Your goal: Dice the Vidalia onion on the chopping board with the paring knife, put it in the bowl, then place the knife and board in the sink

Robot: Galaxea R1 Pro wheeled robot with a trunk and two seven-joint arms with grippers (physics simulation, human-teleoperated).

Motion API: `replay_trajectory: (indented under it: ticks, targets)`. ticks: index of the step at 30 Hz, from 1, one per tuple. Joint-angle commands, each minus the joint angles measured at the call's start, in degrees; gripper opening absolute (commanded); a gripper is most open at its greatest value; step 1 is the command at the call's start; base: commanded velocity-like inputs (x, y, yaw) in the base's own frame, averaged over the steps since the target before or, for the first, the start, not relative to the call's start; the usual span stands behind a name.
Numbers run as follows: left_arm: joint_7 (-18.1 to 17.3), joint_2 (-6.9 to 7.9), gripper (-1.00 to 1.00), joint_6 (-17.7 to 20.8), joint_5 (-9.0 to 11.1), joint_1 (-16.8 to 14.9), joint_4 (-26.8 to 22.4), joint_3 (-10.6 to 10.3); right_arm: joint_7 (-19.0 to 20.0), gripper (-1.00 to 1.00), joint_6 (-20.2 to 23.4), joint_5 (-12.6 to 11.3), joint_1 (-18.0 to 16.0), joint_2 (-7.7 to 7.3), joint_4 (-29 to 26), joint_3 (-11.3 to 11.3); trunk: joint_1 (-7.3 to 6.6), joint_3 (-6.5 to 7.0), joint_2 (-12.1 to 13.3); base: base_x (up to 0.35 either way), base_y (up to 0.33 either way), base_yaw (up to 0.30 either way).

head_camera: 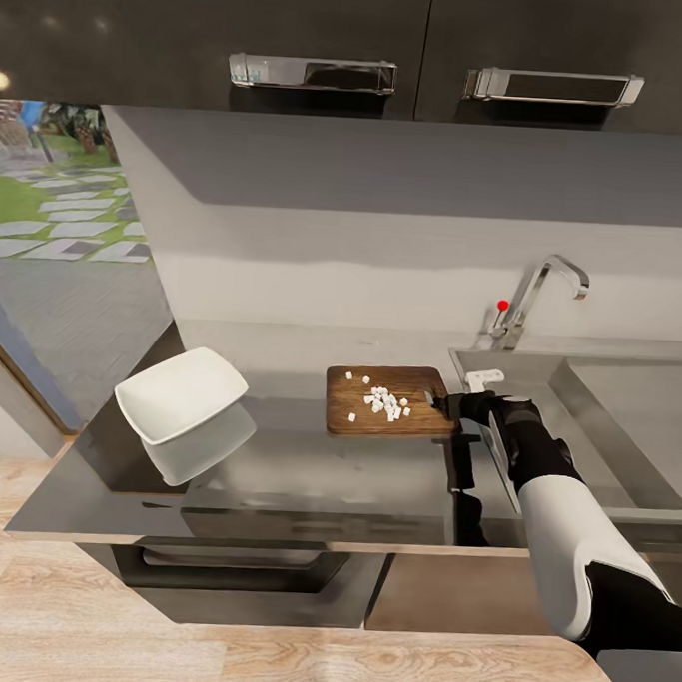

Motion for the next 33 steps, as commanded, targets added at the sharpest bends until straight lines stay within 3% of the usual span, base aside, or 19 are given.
replay_trajectory:
  ticks: [1, 13, 33]
  targets:
    - [0.0, -0.01, 1.0, -0.4, 0.3, -0.1, 0.2, -0.2, 0.5, -1.0, 0.1, 1.3, 0.0, 0.02, 1.7, -0.2, 0.01, -0.07, 0.0, 0.0, 0.0, 0.0]
    - [0.0, -0.01, 1.0, -0.4, 0.3, -0.1, 0.2, -0.2, 0.5, -1.0, 0.1, 1.3, 0.0, 0.03, 1.7, -0.2, 0.01, 0.14, 0.0, 0.0, 0.0, 0.0]
    - [0.0, -0.01, 1.0, -0.4, 0.3, -0.1, 0.2, -0.2, 0.5, -1.0, 0.2, 1.3, 0.0, -0.03, 1.6, -0.3, 0.01, 1.89, 0.0, 0.0, 0.0, 0.0]
